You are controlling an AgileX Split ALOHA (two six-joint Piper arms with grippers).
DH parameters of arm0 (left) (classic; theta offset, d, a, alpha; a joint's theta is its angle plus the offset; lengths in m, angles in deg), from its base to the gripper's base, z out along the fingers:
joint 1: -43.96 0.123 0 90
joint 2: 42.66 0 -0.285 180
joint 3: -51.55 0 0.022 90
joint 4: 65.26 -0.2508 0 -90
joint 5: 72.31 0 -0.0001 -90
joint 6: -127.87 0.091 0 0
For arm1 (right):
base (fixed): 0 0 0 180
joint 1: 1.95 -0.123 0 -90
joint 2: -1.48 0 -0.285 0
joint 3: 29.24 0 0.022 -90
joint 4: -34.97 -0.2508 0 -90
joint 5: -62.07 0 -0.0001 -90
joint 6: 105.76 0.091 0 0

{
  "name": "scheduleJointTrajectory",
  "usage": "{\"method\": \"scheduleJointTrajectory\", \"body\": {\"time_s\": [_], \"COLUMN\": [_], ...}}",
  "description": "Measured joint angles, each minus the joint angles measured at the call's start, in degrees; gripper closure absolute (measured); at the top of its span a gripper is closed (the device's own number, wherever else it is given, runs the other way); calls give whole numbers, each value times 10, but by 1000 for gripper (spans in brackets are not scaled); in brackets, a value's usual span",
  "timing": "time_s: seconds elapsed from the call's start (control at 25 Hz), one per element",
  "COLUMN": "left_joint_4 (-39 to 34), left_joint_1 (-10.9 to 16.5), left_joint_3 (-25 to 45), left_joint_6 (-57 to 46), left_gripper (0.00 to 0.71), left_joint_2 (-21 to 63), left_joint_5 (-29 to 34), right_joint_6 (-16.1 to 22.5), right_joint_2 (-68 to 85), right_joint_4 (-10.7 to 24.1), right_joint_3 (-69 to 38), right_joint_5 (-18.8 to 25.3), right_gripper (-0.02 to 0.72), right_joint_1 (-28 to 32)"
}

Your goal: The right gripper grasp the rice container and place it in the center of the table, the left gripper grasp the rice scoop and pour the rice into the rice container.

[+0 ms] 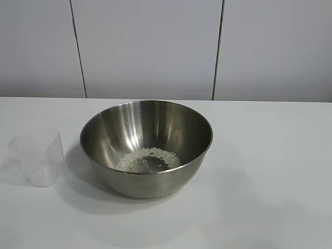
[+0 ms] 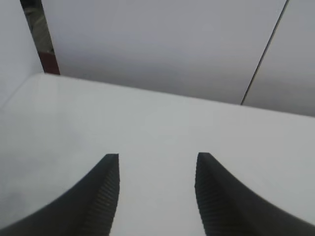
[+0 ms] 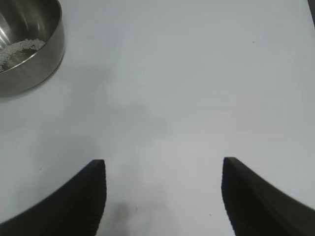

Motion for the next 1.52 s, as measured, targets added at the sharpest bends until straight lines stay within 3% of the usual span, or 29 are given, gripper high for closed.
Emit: {"method": "scheduleJointTrajectory", "body": {"time_s": [0.2,0.4,0.52,0.64,0.88,0.92,1.0,1.16,1.52], "left_joint_4": [-77,-4,58,96,201,220,260,318,364], "left_joint_1": [-55,-124,-181,-257,-399,-411,-425,-427,-427], "left_joint_3": [-17,-17,-17,-17,-17,-17,-17,11,101], "left_joint_6": [-87,-82,-41,21,162,180,212,243,287], "left_gripper": [357,357,357,357,357,357,357,357,357], "left_joint_2": [127,246,322,405,559,577,615,683,754], "left_joint_5": [73,216,297,385,670,704,777,859,898], "right_joint_6": [0,0,0,0,0,0,0,0,0], "right_joint_2": [0,0,0,0,0,0,0,0,0], "right_joint_4": [0,0,-1,-1,-1,-1,-1,-1,-1], "right_joint_3": [0,0,0,0,0,0,0,0,0], "right_joint_5": [0,1,1,1,1,1,1,1,0], "right_gripper": [239,239,239,239,239,239,239,239,239], "right_joint_1": [0,0,0,0,0,0,0,0,0]}}
